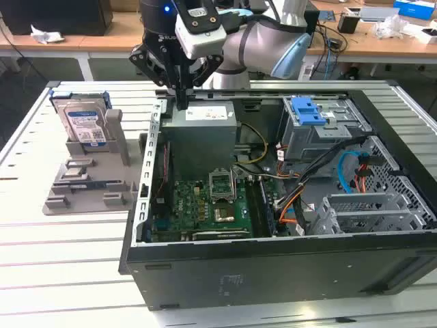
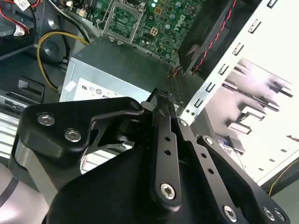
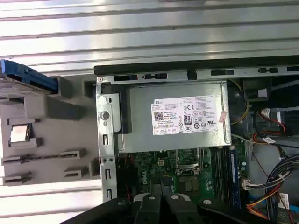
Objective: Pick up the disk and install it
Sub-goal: 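Reach for the disk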
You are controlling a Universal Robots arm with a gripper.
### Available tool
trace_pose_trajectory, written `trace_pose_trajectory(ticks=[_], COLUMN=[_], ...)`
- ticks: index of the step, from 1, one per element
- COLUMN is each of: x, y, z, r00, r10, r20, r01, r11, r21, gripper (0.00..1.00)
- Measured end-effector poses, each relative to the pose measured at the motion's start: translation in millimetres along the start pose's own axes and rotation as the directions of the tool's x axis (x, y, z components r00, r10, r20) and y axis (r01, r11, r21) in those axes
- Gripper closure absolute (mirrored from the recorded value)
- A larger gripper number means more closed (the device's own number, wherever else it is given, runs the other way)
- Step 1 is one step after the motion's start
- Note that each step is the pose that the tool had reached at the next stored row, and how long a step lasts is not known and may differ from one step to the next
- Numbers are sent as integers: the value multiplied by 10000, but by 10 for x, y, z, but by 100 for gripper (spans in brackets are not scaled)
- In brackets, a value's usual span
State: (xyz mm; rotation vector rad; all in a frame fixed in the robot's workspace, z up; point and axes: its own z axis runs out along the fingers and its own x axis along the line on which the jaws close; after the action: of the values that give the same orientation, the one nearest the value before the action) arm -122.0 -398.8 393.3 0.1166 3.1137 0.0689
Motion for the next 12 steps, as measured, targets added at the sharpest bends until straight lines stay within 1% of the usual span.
trace_pose_trajectory(ticks=[2, 4, 6, 7, 12], x=[142, 195, 228, 266, 351], y=[-11, -15, -17, -20, -26], z=[-4, -5, -6, -7, -9], r00=[10000, 10000, 10000, 10000, 10000], r10=[-1, 1, 1, 0, 0], r20=[0, -1, 0, 0, 0], r01=[1, -1, -1, 0, 0], r11=[10000, 10000, 10000, 10000, 10000], r21=[0, 0, 0, 0, 0], gripper=[89, 89, 89, 89, 89])
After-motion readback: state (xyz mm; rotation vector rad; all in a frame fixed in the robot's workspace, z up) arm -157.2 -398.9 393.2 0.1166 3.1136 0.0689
